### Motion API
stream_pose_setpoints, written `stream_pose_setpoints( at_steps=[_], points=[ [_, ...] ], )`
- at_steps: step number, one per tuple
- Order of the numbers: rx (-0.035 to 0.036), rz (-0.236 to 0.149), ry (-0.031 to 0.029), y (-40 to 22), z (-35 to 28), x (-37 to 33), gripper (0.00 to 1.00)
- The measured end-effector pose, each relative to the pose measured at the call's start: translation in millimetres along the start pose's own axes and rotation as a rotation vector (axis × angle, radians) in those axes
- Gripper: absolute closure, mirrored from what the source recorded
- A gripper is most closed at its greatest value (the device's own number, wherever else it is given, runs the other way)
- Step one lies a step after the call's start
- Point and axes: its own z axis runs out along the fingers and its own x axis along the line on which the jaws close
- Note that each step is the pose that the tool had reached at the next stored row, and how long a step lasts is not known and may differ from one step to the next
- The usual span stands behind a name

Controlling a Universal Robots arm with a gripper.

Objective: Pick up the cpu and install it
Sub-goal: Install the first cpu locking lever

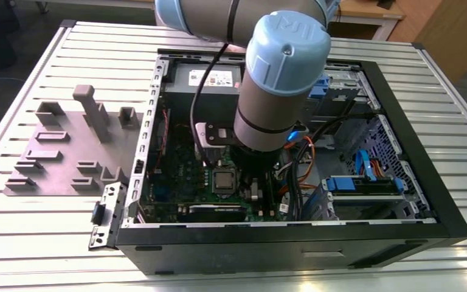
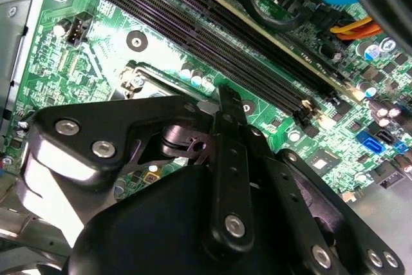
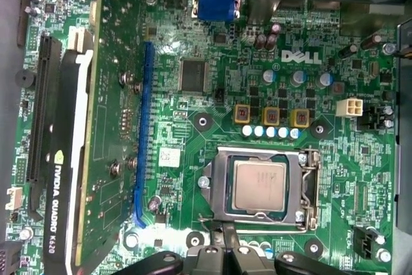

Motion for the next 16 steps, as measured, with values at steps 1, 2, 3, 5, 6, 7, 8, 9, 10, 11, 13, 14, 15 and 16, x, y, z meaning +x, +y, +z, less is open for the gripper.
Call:
stream_pose_setpoints(
  at_steps=[1, 2, 3, 5, 6, 7, 8, 9, 10, 11, 13, 14, 15, 16],
  points=[
    [0.0000, 0.000, -0.0003, 0.9, -0.6, -0.1, 0.89],
    [0.0000, 0.000, -0.0010, 1.1, -1.6, -0.1, 0.89],
    [0.0000, 0.000, -0.0013, 1.2, -2.7, -0.1, 0.89],
    [-0.0001, 0.000, -0.0008, 1.4, -6.3, -0.1, 0.89],
    [-0.0001, 0.000, -0.0008, 1.5, -8.4, -0.2, 0.89],
    [-0.0001, 0.000, -0.0008, 1.6, -10.7, -0.2, 0.89],
    [0.0000, 0.000, -0.0009, 1.7, -12.7, -0.2, 0.89],
    [-0.0001, 0.000, -0.0007, 1.8, -14.8, -0.2, 0.89],
    [-0.0002, 0.000, -0.0006, 1.9, -16.4, -0.2, 0.89],
    [-0.0001, 0.000, -0.0007, 1.9, -17.6, -0.3, 0.89],
    [0.0000, 0.000, -0.0009, 1.9, -18.7, -0.3, 0.89],
    [0.0000, 0.000, -0.0009, 1.9, -18.7, -0.3, 0.89],
    [0.0000, 0.000, -0.0010, 1.9, -18.7, -0.3, 0.89],
    [0.0000, 0.000, -0.0009, 1.9, -18.7, -0.3, 0.89]
  ],
)
